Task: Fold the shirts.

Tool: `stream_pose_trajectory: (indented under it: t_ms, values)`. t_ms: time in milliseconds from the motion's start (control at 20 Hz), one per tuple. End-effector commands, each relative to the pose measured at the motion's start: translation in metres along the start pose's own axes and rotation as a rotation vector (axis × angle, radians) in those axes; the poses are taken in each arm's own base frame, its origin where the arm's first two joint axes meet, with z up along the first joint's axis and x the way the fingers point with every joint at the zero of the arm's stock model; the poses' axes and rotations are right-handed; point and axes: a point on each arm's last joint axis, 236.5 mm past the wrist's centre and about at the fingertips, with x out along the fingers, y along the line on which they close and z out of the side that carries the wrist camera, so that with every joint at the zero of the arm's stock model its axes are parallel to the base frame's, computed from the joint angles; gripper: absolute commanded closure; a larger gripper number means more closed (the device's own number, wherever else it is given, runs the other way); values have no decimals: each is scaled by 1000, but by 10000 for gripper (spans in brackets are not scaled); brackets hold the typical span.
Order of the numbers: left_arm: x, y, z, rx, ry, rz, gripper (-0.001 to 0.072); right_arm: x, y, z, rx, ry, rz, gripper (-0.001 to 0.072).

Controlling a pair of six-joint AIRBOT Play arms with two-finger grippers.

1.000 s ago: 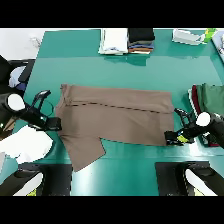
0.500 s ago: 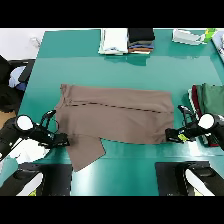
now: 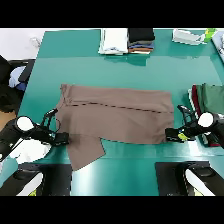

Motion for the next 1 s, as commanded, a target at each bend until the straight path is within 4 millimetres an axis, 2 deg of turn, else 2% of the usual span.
stream_pose_trajectory:
  t_ms: [0,100,200,350,400,450,550,650,800,950]
  values:
    - [-19,4,-3,72,42,52,679,-29,5,1,-27,-38,4,693]
    - [-29,2,-6,111,30,61,679,-45,1,-2,-48,-54,-26,693]
    - [-42,-4,-11,137,-19,56,680,-56,-14,-13,-61,-49,-90,693]
    - [-61,-13,-41,168,23,40,679,-67,-30,-35,-62,-19,-149,693]
    - [-70,-18,-44,201,21,37,679,-71,-32,-37,-57,-32,-158,693]
    - [-80,-24,-38,248,-11,31,679,-74,-35,-36,-52,-56,-170,693]
    - [-100,-37,-14,280,-114,26,679,-78,-36,-33,-36,-78,-166,693]
    - [-120,-48,18,329,-231,34,679,-88,-37,-11,-3,-130,-160,694]
    - [-134,-56,75,359,-359,46,679,-100,-30,45,4,-221,-131,694]
    - [-127,-50,144,374,-420,90,677,-97,-21,101,-4,-238,-114,694]
